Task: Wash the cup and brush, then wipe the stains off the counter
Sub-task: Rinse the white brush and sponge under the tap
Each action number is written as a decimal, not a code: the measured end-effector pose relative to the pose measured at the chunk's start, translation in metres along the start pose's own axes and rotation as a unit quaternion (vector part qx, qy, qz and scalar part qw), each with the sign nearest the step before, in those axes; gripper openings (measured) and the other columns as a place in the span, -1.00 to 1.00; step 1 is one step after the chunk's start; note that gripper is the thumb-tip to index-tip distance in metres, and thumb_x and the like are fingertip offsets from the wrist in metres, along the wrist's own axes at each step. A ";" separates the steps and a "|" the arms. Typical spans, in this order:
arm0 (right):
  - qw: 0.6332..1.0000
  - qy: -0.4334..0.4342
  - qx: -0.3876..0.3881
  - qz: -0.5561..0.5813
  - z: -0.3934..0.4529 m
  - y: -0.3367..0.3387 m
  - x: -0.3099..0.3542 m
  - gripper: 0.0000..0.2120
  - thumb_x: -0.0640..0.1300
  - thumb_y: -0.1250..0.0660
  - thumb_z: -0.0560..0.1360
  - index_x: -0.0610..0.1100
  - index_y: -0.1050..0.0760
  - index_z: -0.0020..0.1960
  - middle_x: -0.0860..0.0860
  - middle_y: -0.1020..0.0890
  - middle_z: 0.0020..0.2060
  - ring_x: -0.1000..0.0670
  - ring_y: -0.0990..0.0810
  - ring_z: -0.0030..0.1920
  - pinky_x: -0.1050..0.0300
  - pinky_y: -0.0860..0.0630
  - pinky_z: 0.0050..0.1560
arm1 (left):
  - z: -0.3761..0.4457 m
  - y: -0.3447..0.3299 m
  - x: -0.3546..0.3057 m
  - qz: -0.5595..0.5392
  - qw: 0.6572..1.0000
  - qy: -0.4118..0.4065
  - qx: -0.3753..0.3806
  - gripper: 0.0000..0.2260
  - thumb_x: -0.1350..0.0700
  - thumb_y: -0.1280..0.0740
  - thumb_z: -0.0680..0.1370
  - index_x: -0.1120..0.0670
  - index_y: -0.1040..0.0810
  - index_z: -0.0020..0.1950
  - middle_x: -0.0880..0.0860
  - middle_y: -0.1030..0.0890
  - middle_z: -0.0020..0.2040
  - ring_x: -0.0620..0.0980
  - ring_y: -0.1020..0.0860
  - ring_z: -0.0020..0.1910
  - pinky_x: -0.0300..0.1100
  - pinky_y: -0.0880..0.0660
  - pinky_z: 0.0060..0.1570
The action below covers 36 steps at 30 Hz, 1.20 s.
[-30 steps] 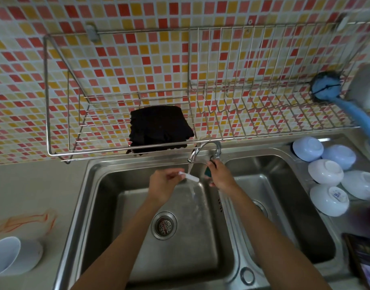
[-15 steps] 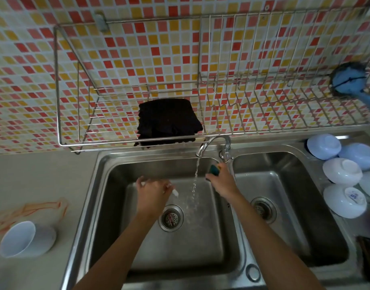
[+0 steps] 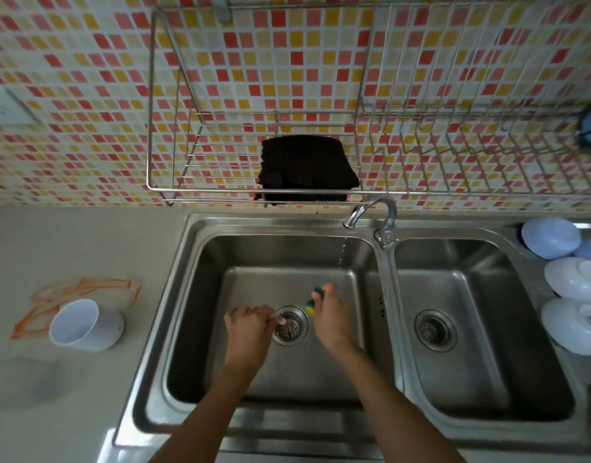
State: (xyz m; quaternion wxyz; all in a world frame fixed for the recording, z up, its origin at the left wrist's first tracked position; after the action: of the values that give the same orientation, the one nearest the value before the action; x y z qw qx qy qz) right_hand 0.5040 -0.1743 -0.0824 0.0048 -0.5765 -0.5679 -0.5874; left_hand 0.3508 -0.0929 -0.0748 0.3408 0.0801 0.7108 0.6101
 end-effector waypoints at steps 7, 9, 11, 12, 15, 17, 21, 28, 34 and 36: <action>1.000 0.018 0.000 -0.012 -0.014 0.009 0.006 -0.87 -0.09 -0.09 0.66 -0.15 -0.33 0.06 -0.15 -0.59 -0.08 -0.03 -0.49 -0.21 0.16 -0.29 -0.33 | -0.017 0.022 0.016 -0.017 0.999 -0.010 -0.035 -0.94 0.06 -0.39 0.52 -0.06 -0.62 -0.15 -0.10 -0.65 -0.19 -0.03 -0.57 -0.09 0.00 -0.22 0.22; 0.999 0.016 0.001 -0.037 -0.019 0.010 0.007 -0.84 -0.10 -0.09 0.66 -0.19 -0.35 0.09 -0.20 -0.60 -0.03 -0.15 -0.56 -0.09 0.14 -0.29 -0.28 | -0.019 0.033 0.016 -0.021 0.999 -0.008 -0.038 -0.93 0.06 -0.38 0.52 -0.07 -0.61 -0.15 -0.10 -0.63 -0.21 -0.02 -0.57 -0.10 -0.02 -0.23 0.20; 0.999 0.004 0.015 -0.045 -0.034 0.006 0.009 -0.81 -0.11 -0.11 0.65 -0.23 -0.36 0.13 -0.23 -0.60 0.03 -0.23 -0.57 0.03 0.10 -0.31 -0.19 | -0.026 0.046 0.016 -0.031 0.998 -0.014 -0.050 -0.93 0.04 -0.35 0.54 -0.06 -0.60 -0.13 -0.10 -0.63 -0.19 -0.02 -0.56 -0.09 -0.02 -0.22 0.22; 0.999 0.010 0.018 -0.029 -0.039 0.004 0.014 -0.81 -0.11 -0.13 0.64 -0.22 -0.35 0.14 -0.22 -0.61 0.01 -0.24 -0.57 0.03 0.07 -0.36 -0.16 | -0.027 0.056 0.010 -0.029 0.996 -0.030 -0.073 -0.93 0.03 -0.35 0.54 -0.06 -0.61 -0.11 -0.10 -0.64 -0.18 -0.02 -0.57 -0.08 0.00 -0.23 0.23; 0.997 0.071 0.019 0.006 -0.059 0.016 0.054 -0.82 -0.11 -0.21 0.58 -0.12 -0.29 0.12 -0.13 -0.58 -0.11 -0.19 -0.58 -0.10 0.03 -0.43 -0.19 | -0.033 0.082 -0.001 -0.018 0.990 -0.052 -0.130 -0.92 0.03 -0.36 0.53 -0.03 -0.64 -0.07 -0.07 -0.67 -0.15 -0.01 -0.60 -0.09 0.09 -0.32 0.22; 0.990 0.138 0.012 0.006 -0.067 0.034 0.091 -0.84 -0.13 -0.24 0.56 -0.08 -0.29 0.08 -0.03 -0.52 -0.10 -0.07 -0.54 -0.10 0.10 -0.38 -0.21 | -0.038 0.103 -0.002 -0.035 0.983 -0.055 -0.173 -0.93 0.03 -0.38 0.52 -0.02 -0.65 -0.07 -0.05 -0.67 -0.15 -0.01 -0.61 -0.10 0.08 -0.34 0.19; 0.953 0.267 -0.127 0.064 -0.076 0.097 0.174 -0.87 -0.12 -0.31 0.54 -0.11 -0.48 0.08 0.03 -0.49 -0.05 0.05 -0.50 -0.06 0.21 -0.41 -0.09 | -0.038 0.137 0.017 -0.076 0.978 -0.035 -0.193 -0.94 0.03 -0.41 0.49 -0.06 -0.65 -0.07 -0.09 -0.68 -0.20 -0.04 -0.62 -0.16 0.04 -0.40 0.10; 0.923 0.281 -0.229 0.130 -0.024 0.147 0.273 -0.69 -0.05 -0.38 0.52 -0.15 -0.56 0.22 -0.02 -0.68 0.02 -0.03 -0.65 -0.03 0.03 -0.59 -0.01 | -0.052 0.174 0.052 -0.114 0.973 0.005 -0.201 -0.94 0.05 -0.43 0.49 -0.07 -0.66 -0.06 -0.15 -0.65 -0.22 -0.14 -0.59 -0.19 0.03 -0.42 0.13; 0.974 0.178 -0.109 -0.090 0.044 0.106 0.284 -0.67 -0.15 -0.29 0.58 -0.28 -0.41 0.29 -0.20 -0.56 0.18 -0.18 -0.55 0.13 0.09 -0.41 -0.11 | -0.057 0.207 0.090 -0.144 0.966 0.022 -0.215 -0.95 0.05 -0.45 0.47 -0.04 -0.68 -0.09 -0.14 -0.63 -0.29 -0.15 -0.56 -0.26 0.07 -0.49 0.08; 0.952 0.167 -0.186 -0.174 0.040 0.106 0.283 -0.60 -0.14 -0.24 0.60 -0.32 -0.35 0.36 -0.27 -0.45 0.31 -0.27 -0.46 0.25 -0.05 -0.48 0.11 | -0.061 0.219 0.108 -0.148 0.963 0.015 -0.224 -0.93 0.03 -0.43 0.47 -0.02 -0.68 -0.10 -0.10 -0.66 -0.29 -0.14 -0.58 -0.27 -0.02 -0.52 -0.01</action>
State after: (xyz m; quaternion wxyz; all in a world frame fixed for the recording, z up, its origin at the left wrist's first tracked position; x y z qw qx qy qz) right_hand 0.5057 -0.0013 0.1684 -0.1105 -0.3528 -0.5312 -0.7623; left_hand 0.1674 -0.0321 0.0867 0.4254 -0.1137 0.5651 0.6977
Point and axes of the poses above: each hand's wrist, its own z-axis towards the middle knuckle, its own y-axis out of the back of the hand, x = y × z, the point moved 6 cm from there along z, towards the middle knuckle
